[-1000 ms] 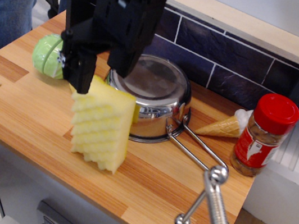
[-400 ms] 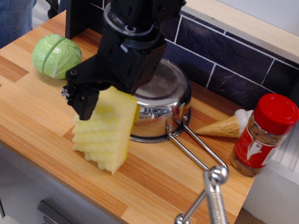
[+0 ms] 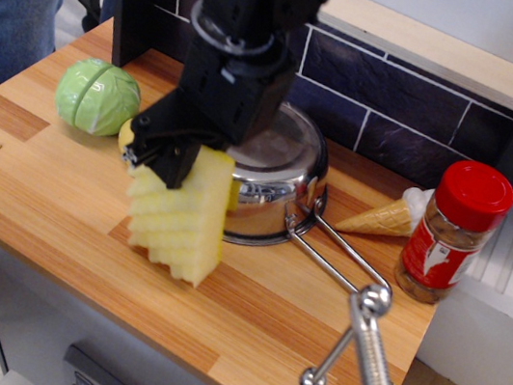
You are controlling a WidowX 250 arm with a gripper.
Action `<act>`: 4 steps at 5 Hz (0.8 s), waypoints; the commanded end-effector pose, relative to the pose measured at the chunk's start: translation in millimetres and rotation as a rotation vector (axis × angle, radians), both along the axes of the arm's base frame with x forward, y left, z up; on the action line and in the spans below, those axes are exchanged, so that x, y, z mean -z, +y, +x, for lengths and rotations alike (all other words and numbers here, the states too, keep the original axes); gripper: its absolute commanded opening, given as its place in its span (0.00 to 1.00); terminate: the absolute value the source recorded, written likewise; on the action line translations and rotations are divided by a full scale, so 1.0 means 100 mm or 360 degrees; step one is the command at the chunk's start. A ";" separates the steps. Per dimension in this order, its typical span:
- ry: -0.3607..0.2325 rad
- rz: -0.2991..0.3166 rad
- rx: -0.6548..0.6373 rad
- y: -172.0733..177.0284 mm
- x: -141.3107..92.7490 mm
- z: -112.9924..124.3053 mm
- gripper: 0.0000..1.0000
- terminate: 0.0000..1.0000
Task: Wipe pot with sponge
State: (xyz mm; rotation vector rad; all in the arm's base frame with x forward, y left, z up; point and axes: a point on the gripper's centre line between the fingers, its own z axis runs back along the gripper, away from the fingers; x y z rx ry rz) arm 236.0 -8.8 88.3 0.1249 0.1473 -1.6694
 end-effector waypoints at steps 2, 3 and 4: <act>-0.0193 -0.0209 -0.0452 0.34 -0.92 0.46 0.00 0.00; -0.0046 -0.0214 -0.0510 0.29 -0.79 0.56 0.00 0.00; -0.0061 -0.0106 -0.0548 0.25 -0.61 0.62 0.00 0.00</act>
